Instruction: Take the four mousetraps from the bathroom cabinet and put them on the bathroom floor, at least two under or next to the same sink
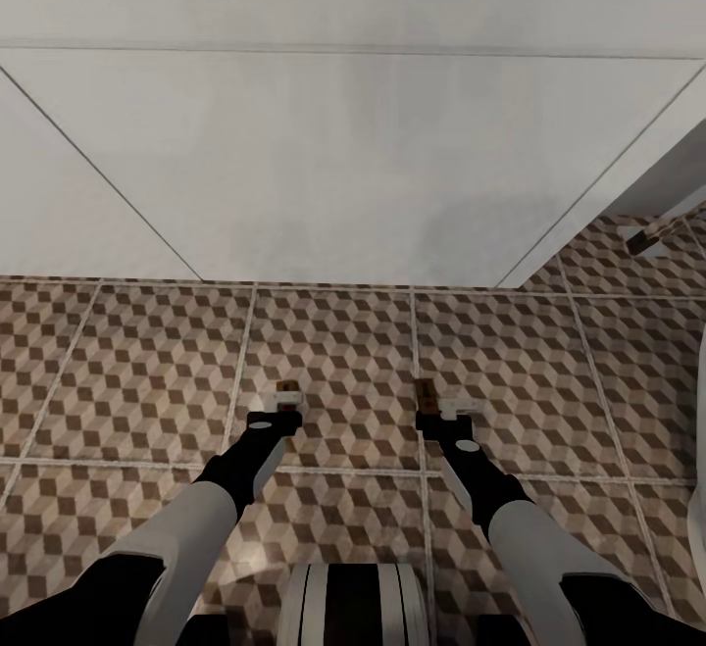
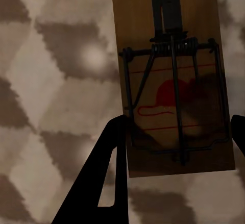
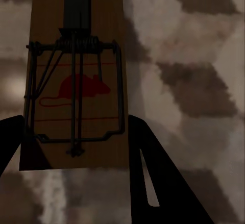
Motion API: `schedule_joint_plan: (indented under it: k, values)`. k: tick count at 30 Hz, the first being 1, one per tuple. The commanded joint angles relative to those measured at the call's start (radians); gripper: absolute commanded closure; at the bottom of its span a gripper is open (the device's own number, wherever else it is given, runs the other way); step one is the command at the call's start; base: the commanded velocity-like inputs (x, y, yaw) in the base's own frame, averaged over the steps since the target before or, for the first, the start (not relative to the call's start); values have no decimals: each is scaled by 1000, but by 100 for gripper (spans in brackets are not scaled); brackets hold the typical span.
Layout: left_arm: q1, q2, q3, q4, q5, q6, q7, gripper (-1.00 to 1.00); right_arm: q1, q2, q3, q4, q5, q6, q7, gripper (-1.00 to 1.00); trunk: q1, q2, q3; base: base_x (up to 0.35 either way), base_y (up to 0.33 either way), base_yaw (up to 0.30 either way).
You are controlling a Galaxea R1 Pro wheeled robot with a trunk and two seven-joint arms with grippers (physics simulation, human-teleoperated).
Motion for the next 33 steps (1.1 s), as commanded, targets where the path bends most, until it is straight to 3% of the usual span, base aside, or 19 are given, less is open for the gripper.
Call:
schedule_joint_plan:
  k: [1, 23, 33]
  values:
    - [0, 0, -5, -2, -3, 7, 7, 100, -1, 1, -5, 1, 8, -3, -2, 100, 0, 0, -1, 0, 0, 0]
    - [0, -2, -5, -27, -6, -1, 9, 100, -1, -1, -6, 1, 6, 5, -4, 100, 0, 0, -1, 0, 0, 0]
    - [0, 0, -5, -13, -7, -80, 10, 100, 0, -2, -6, 1, 6, 5, -3, 100, 0, 0, -1, 220, 0, 0]
